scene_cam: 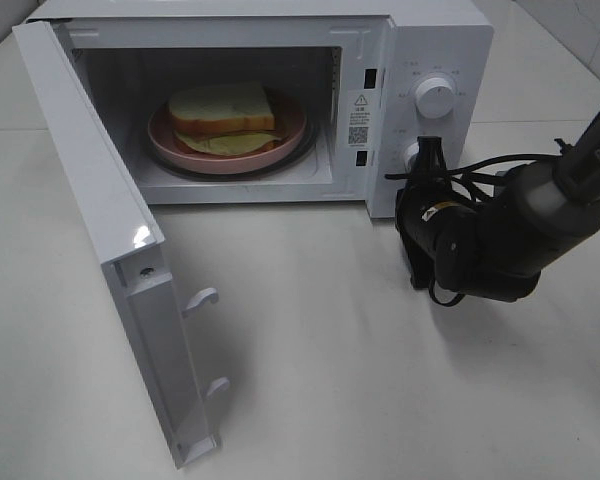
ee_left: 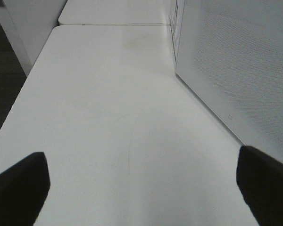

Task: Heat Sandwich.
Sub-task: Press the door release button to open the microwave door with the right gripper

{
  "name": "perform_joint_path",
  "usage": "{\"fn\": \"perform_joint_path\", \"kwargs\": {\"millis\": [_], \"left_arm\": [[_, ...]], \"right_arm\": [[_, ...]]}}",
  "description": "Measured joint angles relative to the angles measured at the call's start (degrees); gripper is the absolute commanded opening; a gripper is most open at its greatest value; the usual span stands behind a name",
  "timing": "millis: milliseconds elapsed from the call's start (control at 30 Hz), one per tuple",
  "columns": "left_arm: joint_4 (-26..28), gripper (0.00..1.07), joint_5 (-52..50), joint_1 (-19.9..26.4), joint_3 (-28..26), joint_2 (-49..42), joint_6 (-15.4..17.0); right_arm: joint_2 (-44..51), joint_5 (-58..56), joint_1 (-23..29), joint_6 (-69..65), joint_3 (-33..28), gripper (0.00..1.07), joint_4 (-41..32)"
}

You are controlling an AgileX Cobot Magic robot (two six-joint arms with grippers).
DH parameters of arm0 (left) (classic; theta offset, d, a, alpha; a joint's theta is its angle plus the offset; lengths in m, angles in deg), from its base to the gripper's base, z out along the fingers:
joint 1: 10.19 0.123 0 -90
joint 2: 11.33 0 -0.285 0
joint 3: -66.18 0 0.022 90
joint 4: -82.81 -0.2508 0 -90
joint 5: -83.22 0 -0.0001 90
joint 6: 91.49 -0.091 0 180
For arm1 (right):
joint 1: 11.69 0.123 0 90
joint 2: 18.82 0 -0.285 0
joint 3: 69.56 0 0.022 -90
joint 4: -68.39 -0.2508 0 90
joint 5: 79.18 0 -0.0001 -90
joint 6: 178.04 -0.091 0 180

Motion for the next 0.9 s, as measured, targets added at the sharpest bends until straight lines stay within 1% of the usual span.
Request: {"fn": "perform_joint_path", "kwargs": {"millis": [300, 467, 767, 900], "left_arm": [[0.0, 1.01, 0.0, 0.0, 0.0, 0.0, 0.0], [0.0, 1.01, 0.0, 0.0, 0.0, 0.0, 0.0], [0.0, 1.01, 0.0, 0.0, 0.0, 0.0, 0.0], [0.0, 1.01, 0.0, 0.0, 0.0, 0.0, 0.0]], "right_arm": [[2.3, -4.9, -0.7, 3.6, 0.1, 0.0, 0.1], [3.0, -6.0, -1.2, 4.2, -0.7, 0.0, 2.3], [7.3, -5.2, -1.7, 4.2, -5.3, 0.0, 5.5], [10.1, -5.2, -1.7, 4.1, -7.3, 0.0, 9.1]]}}
